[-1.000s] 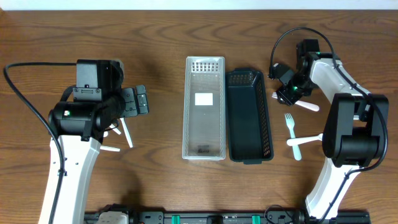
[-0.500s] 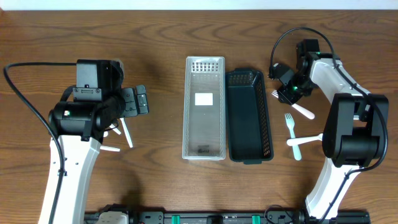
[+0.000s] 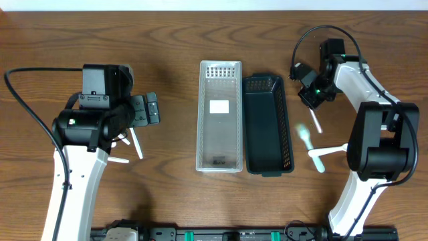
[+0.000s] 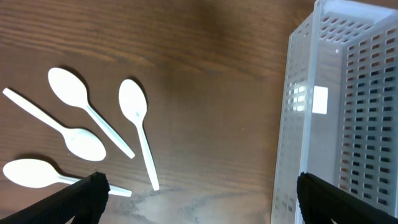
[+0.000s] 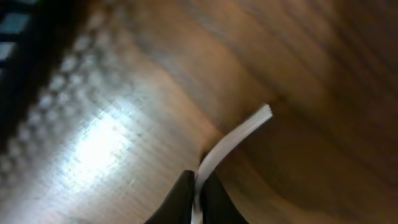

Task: Pack container
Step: 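Lower right gripper and grasp the white fork, then lift the fork and lower it into the dark green tray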

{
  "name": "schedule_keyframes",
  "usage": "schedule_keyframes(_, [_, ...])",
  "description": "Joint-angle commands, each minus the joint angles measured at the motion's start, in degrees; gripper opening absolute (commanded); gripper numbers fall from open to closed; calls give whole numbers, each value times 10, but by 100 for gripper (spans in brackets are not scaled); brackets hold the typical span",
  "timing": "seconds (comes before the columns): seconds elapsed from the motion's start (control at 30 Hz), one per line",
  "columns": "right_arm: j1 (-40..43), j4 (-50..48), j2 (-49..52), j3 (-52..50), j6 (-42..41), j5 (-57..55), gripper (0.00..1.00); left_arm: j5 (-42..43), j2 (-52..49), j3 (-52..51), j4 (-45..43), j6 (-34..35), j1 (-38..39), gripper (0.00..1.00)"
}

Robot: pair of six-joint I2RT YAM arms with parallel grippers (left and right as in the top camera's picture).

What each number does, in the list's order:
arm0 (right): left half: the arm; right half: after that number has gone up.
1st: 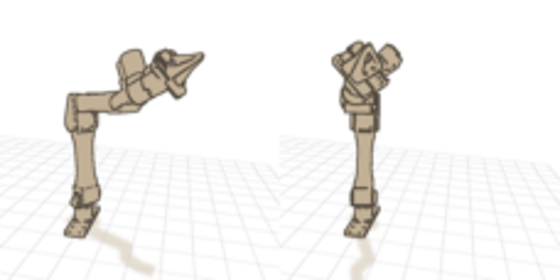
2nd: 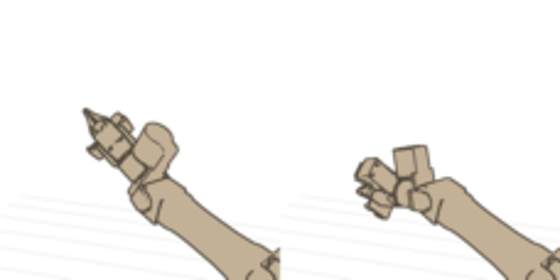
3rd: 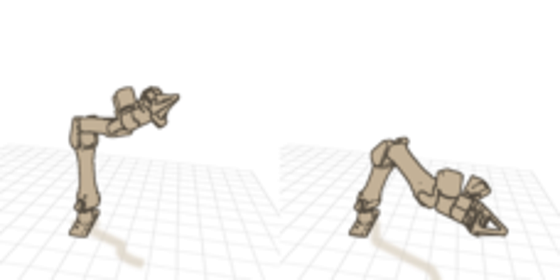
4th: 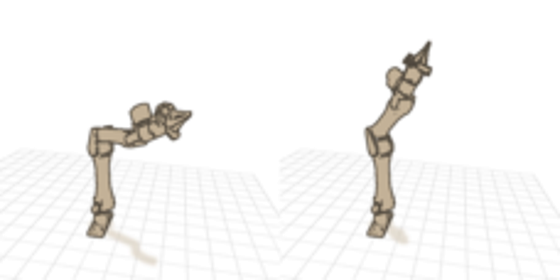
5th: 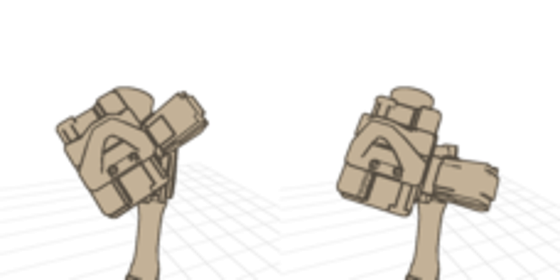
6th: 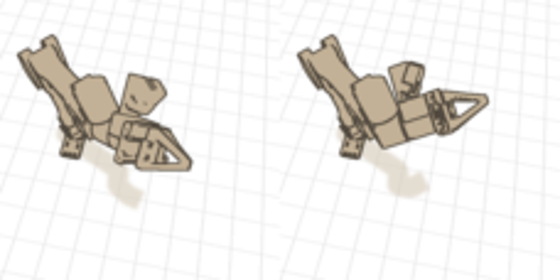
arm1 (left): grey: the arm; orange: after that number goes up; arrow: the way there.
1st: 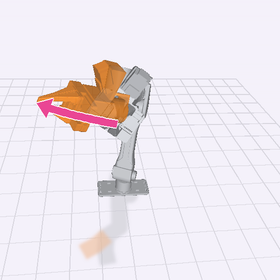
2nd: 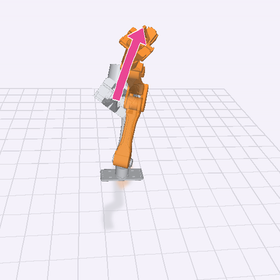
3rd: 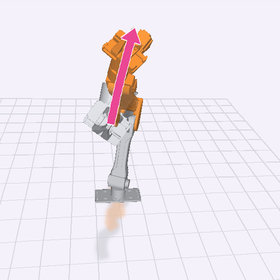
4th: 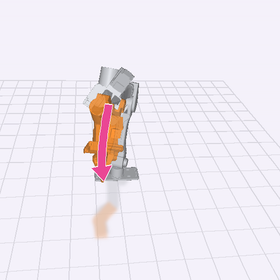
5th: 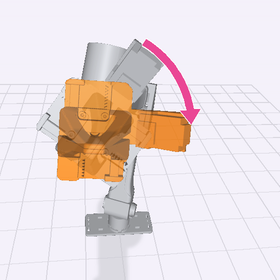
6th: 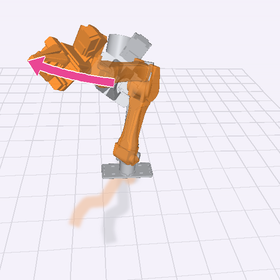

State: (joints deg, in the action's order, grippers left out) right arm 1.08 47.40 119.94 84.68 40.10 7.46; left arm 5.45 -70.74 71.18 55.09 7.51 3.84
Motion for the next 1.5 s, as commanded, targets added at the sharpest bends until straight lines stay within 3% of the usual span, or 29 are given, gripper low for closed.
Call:
schedule_keyframes(0.0, [-6,-1,12,-3,-24,-9,6,0,-1,11,10,3,-3,98])
schedule_keyframes(0.2, [-6,-3,12,-3,-24,-9,1,0,-1,11,19,3,-3,98])
schedule_keyframes(0.73, [-6,-3,-9,0,-43,-9,1,0,-1,11,19,3,-3,98])
schedule_keyframes(0.97, [-7,19,-75,45,-177,-15,1,0,-1,11,19,3,-3,98])
schedule_keyframes(1.17, [-28,103,-142,112,-280,-16,1,-1,-1,11,18,3,-3,98])
schedule_keyframes(1.33, [-77,162,-198,134,-398,-16,1,-1,-1,10,18,3,-3,98])
schedule_keyframes(1.47, [-137,202,-219,134,-437,-17,1,-1,-1,10,18,3,-3,98])
